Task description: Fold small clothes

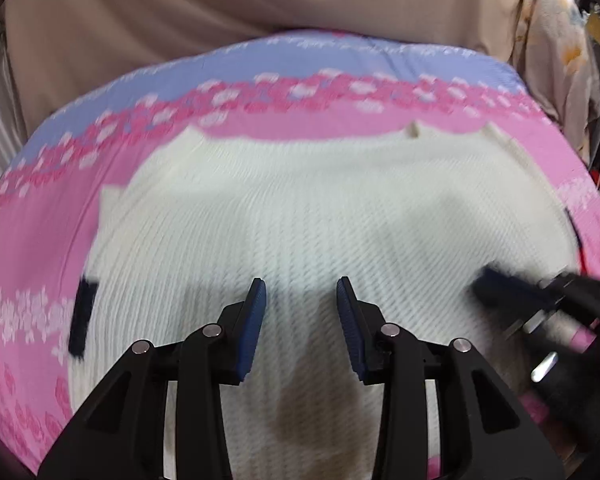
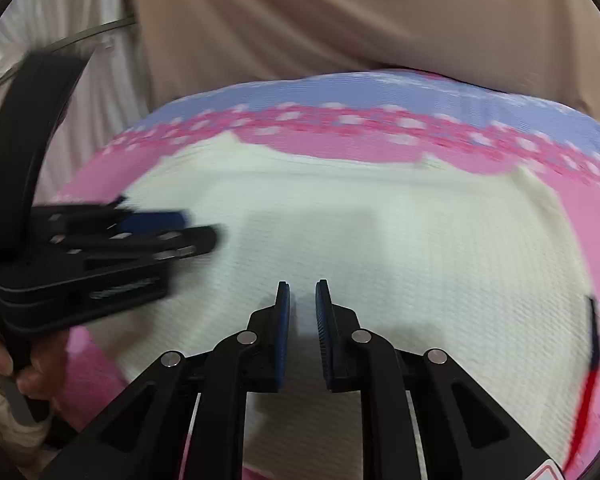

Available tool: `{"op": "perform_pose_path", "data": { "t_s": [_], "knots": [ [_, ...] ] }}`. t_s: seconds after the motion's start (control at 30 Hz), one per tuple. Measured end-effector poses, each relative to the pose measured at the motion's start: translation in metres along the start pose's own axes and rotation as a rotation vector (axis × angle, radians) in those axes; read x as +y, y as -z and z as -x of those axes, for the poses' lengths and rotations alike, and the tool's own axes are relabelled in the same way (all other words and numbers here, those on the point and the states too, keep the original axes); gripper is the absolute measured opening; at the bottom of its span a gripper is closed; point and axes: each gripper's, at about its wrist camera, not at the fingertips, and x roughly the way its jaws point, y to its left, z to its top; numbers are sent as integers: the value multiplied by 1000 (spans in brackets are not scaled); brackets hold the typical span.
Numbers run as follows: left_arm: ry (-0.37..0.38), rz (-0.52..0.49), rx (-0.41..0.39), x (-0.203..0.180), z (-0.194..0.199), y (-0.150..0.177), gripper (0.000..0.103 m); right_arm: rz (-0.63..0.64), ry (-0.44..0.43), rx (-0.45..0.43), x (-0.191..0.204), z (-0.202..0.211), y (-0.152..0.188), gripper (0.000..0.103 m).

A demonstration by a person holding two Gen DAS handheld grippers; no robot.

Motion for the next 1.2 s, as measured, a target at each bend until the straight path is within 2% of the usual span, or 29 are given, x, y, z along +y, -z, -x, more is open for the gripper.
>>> {"op": "perform_pose_path", "data": {
  "t_s": [0.17, 0.23, 0.53, 0.63, 0.7, 0.73, 0.8, 0.9, 1.03, 1.07, 1.1, 1.13, 1.17, 1.2],
  "knots": [
    [-23, 45, 1, 22, 11, 17, 38, -270, 141, -13, -96, 38, 22, 4],
    [-35, 56, 4, 23, 13, 20, 38, -327, 138, -21, -114, 48, 31, 3],
    [-94, 52, -9, 14, 11, 23, 39, -275, 183, -13, -107, 44, 39, 7],
    [-69, 76, -25, 16, 19, 24, 41, -286, 161, -46, -105, 55, 33, 14],
    [-39, 114, -45, 26, 26, 21, 53, -275, 170, -70, -106, 61, 23, 30],
    [-35, 131, -60, 32, 28, 18, 62, -274, 175, -85, -107, 63, 18, 33],
    [-64, 182, -102, 47, 31, 10, 68, -267, 186, -110, -112, 61, 5, 45],
    [-117, 271, -146, 76, 27, -6, 72, -273, 174, -104, -121, 45, -12, 48],
    [-111, 359, -82, 113, -5, -20, 73, -319, 136, -39, -133, 7, -25, 49],
    [-107, 381, -60, 121, -15, -20, 71, -323, 139, -29, -134, 1, -25, 46],
    [-104, 395, -44, 125, -23, -19, 68, -320, 145, -31, -134, -3, -27, 31],
    [-101, 400, -27, 127, -29, -19, 55, -309, 126, -34, -132, -4, -30, 18],
    [-99, 405, -18, 127, -32, -17, 48, -302, 118, -43, -130, -2, -33, 10],
    [-105, 402, -29, 126, -31, -16, 43, -288, 129, -71, -126, 5, -37, 9]
  ]
}}
